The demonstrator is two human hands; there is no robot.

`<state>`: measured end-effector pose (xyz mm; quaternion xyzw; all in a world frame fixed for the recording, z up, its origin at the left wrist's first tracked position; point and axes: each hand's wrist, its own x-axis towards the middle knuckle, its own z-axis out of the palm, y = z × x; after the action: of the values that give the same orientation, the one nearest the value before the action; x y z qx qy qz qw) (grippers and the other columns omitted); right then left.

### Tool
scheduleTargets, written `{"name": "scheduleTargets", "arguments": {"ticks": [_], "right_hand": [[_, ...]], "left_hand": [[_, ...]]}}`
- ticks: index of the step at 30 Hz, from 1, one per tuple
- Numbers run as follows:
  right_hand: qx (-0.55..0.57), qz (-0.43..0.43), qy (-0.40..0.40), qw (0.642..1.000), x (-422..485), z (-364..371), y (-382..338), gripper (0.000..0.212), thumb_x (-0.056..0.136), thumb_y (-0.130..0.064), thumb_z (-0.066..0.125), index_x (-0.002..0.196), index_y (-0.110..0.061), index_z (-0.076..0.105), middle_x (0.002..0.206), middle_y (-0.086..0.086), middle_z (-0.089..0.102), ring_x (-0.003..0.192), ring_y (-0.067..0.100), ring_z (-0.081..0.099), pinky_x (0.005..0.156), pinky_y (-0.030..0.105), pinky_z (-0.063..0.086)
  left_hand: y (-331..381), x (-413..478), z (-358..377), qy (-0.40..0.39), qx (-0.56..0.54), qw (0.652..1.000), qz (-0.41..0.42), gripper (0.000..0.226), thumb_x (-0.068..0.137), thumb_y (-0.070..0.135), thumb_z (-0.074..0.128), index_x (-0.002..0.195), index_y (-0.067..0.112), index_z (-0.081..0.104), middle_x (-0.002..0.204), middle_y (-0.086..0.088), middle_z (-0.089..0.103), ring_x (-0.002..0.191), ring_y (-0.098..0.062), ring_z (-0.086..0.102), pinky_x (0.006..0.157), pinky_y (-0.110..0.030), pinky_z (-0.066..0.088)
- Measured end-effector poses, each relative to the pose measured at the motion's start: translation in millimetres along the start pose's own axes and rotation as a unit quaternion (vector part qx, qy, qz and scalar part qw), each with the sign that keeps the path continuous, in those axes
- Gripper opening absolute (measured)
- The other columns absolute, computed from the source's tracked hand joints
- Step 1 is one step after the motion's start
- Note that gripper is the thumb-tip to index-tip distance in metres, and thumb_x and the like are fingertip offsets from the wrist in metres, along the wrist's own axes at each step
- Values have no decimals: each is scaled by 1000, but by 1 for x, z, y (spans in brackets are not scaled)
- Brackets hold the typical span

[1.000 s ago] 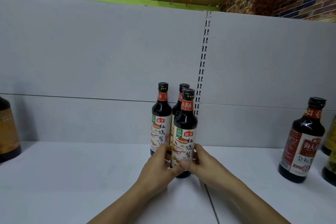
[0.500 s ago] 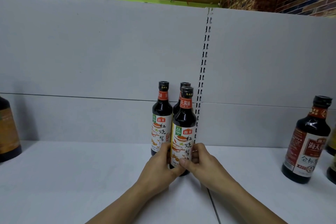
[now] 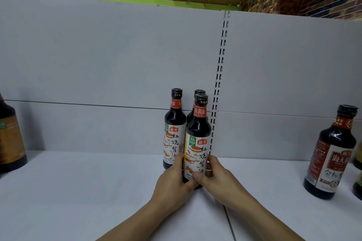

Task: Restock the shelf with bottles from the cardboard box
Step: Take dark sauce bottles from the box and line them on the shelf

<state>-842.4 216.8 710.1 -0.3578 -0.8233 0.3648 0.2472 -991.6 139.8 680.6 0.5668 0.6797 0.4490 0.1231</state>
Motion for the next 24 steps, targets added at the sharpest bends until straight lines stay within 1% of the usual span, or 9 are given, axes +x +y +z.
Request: {"name": "scheduleTargets", "arguments": {"ticks": [6,8,12,14,17,19,21,23,24], "right_hand": [[-10,-12,-2,1000,-2,0,-1,42,99,-38,59,135,-36,38,120,-19,61,108,2,65,98,30,53],[-12,-14,-2,1000,-2,0,-1,38,99,-37,59,131,-38,38,119,-19,61,108,3,65,98,30,53],[-12,-23,5,1000,-1,0,0,34,98,-37,61,124,-43,38,119,-20,62,106,0,65,96,27,54],[-11,-27,13,999,-2,1,-1,34,97,-36,62,125,-42,43,122,-19,63,104,-2,65,93,24,54],[-13,-37,15,999,-2,4,-2,36,98,-37,61,132,-37,48,125,-16,62,102,-5,64,87,14,51],[-12,-48,9,999,-3,8,-5,38,100,-36,58,137,-35,48,129,-16,60,106,-8,61,88,11,49],[-4,-58,2,998,-5,11,-8,41,102,-32,56,141,-34,46,130,-19,58,107,-14,57,89,6,46],[4,-63,-9,998,-7,13,-12,42,103,-29,55,143,-35,44,124,-27,57,103,-22,55,85,1,43],[5,-64,-15,998,-8,14,-13,44,103,-28,55,144,-37,42,124,-28,56,104,-22,55,86,0,42]], "left_hand": [[4,-3,3,15,24,1000,-2,61,88,56,63,139,44,32,127,23,66,110,-7,68,90,-32,57],[5,-3,3,16,30,999,-4,61,88,55,64,139,44,32,127,23,66,109,-7,68,89,-30,57],[8,-4,1,11,31,999,-11,62,86,56,65,137,44,33,126,23,66,109,-6,68,91,-33,58],[11,-5,-2,5,33,999,-19,62,83,58,65,135,43,34,125,24,66,109,-6,68,92,-34,58],[14,-7,-11,3,48,998,-34,64,75,66,59,129,42,36,124,21,67,107,-8,68,91,-37,58],[16,-10,-18,4,69,997,-42,66,75,65,58,130,40,34,124,19,67,105,-10,69,90,-36,58],[18,-11,-25,5,97,994,-47,68,77,62,60,134,38,31,124,16,68,105,-14,69,88,-35,57],[19,-12,-33,2,124,991,-57,67,80,60,63,134,34,31,122,14,68,104,-17,69,85,-32,54],[19,-12,-36,-1,133,989,-65,66,81,58,64,132,32,32,121,14,68,103,-17,68,83,-30,53]]}}
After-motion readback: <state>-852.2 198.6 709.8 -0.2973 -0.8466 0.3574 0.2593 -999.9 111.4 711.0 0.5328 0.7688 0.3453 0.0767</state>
